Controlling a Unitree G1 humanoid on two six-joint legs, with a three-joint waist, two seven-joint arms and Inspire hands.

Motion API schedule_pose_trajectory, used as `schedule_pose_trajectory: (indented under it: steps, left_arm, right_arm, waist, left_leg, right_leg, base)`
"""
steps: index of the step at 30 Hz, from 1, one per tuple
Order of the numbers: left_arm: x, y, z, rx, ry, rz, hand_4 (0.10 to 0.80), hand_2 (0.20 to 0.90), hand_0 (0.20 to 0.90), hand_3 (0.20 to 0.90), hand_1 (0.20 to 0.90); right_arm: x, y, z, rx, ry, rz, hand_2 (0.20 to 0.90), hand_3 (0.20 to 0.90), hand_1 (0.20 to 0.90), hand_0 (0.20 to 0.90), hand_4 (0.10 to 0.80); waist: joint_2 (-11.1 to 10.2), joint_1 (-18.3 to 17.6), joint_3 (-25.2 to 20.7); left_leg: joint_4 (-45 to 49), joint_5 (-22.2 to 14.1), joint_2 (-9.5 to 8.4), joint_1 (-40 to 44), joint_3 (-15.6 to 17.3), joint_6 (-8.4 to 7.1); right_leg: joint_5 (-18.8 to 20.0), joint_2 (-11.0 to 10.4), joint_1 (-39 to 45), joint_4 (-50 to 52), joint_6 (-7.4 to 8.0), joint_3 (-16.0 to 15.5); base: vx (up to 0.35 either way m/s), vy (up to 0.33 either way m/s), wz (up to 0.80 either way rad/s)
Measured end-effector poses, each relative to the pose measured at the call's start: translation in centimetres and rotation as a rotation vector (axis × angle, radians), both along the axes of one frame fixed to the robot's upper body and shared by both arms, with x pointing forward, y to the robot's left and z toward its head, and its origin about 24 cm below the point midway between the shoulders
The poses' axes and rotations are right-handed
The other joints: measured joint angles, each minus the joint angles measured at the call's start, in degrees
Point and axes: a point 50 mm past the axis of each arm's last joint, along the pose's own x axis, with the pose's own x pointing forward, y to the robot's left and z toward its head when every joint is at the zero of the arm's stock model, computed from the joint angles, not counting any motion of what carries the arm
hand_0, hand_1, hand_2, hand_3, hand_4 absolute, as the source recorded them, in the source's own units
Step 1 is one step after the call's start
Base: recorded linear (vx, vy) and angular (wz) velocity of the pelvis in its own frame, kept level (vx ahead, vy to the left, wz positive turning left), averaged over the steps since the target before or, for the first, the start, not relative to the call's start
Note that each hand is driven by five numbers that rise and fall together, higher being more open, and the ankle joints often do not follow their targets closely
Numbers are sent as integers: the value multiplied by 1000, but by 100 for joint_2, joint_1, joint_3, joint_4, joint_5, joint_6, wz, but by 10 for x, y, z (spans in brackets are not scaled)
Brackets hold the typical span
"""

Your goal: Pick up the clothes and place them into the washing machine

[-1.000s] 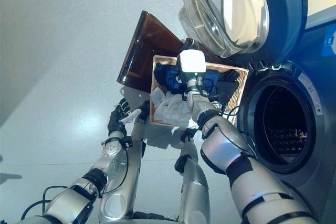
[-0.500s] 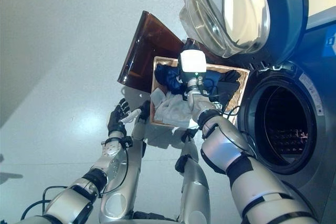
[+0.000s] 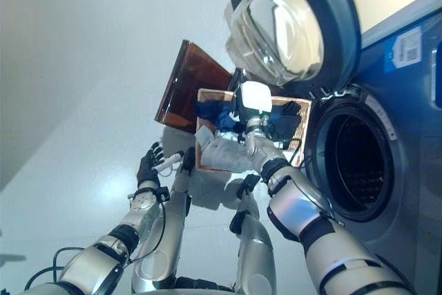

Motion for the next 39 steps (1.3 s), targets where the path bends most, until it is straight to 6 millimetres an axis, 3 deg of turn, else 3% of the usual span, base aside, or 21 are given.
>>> schedule_pose_trajectory:
  steps: [3,12,18,21,26,27,29,30,31,32,35,39]
  left_arm:
    - [-7,12,-6,27,40,51,800,900,900,900,900]
    - [-27,42,-20,76,121,146,800,900,900,900,900]
    - [-32,42,-24,94,140,138,800,900,900,900,900]
    - [-40,45,-30,104,175,150,800,900,900,900,900]
    - [-51,46,-38,91,217,169,800,900,900,900,900]
    - [-51,46,-38,89,216,171,800,900,900,900,900]
    - [-56,43,-43,83,234,163,800,900,900,900,900]
    - [-60,37,-46,67,247,160,800,900,900,900,900]
    - [-61,29,-49,47,251,147,800,900,900,900,900]
    - [-60,27,-48,45,246,132,800,900,900,900,900]
    - [-60,20,-50,25,252,105,800,900,900,900,900]
    - [-59,12,-51,-3,250,82,800,900,900,900,900]
  right_arm:
    - [-9,9,-14,95,21,42,200,200,200,200,300]
    - [-44,29,-49,369,98,121,200,200,200,200,300]
    - [-63,35,-61,628,142,128,200,200,200,200,300]
    - [-74,35,-72,830,199,102,200,200,200,200,300]
    - [-100,29,-99,1430,308,-63,200,200,200,200,300]
    - [-103,29,-103,1471,322,-81,200,200,200,200,300]
    - [-111,28,-113,1633,355,-126,200,200,200,200,300]
    - [-115,23,-119,1739,351,-179,200,200,200,200,300]
    - [-117,17,-122,1814,322,-222,200,200,200,200,300]
    - [-121,15,-127,1931,292,-278,200,200,200,200,300]
    - [-120,16,-128,2103,260,-309,200,200,200,200,300]
    - [-122,16,-129,2179,230,-318,200,200,200,200,300]
  waist:
    - [-76,-133,-14]
    - [-570,-385,-315]
    - [-602,-486,-613]
    - [-549,-511,-711]
    - [-374,-684,-848]
    - [-350,-727,-861]
    - [-249,-769,-897]
    - [-107,-775,-940]
    - [41,-774,-937]
    - [60,-790,-971]
    - [200,-848,-975]
    - [232,-914,-974]
  left_leg:
    - [24,-28,-8,162,102,20]
    - [85,-278,-23,770,510,92]
    - [232,-424,-44,804,613,141]
    - [343,-536,-52,880,743,182]
    - [523,-617,-146,873,894,274]
    - [558,-624,-151,859,908,279]
    - [589,-650,-163,863,995,322]
    - [501,-659,-79,861,1062,428]
    - [398,-613,-20,879,1137,488]
    - [307,-522,-157,900,1160,434]
    - [154,-458,-220,935,1264,485]
    - [-24,-414,-247,1082,1368,507]
  right_leg:
    - [-47,-13,115,-12,39,134]
    - [-78,-58,507,8,143,476]
    - [-32,-85,523,97,130,586]
    - [-19,-117,528,191,132,605]
    - [-144,-238,518,211,175,643]
    - [-190,-247,512,203,186,646]
    - [-386,-268,493,159,289,732]
    - [-592,-261,488,121,473,753]
    - [-608,-200,444,376,407,718]
    - [-589,-167,539,494,210,724]
    - [-350,-210,494,400,234,806]
    - [-184,-231,496,403,253,859]
  base:
    - [75,30,-14]
    - [66,27,-20]
    - [35,36,-9]
    - [30,44,-21]
    - [30,57,-11]
    - [25,82,-12]
    - [19,67,-24]
    - [16,71,-36]
    - [26,73,-18]
    - [26,53,-8]
    - [22,43,-17]
    - [20,26,-11]
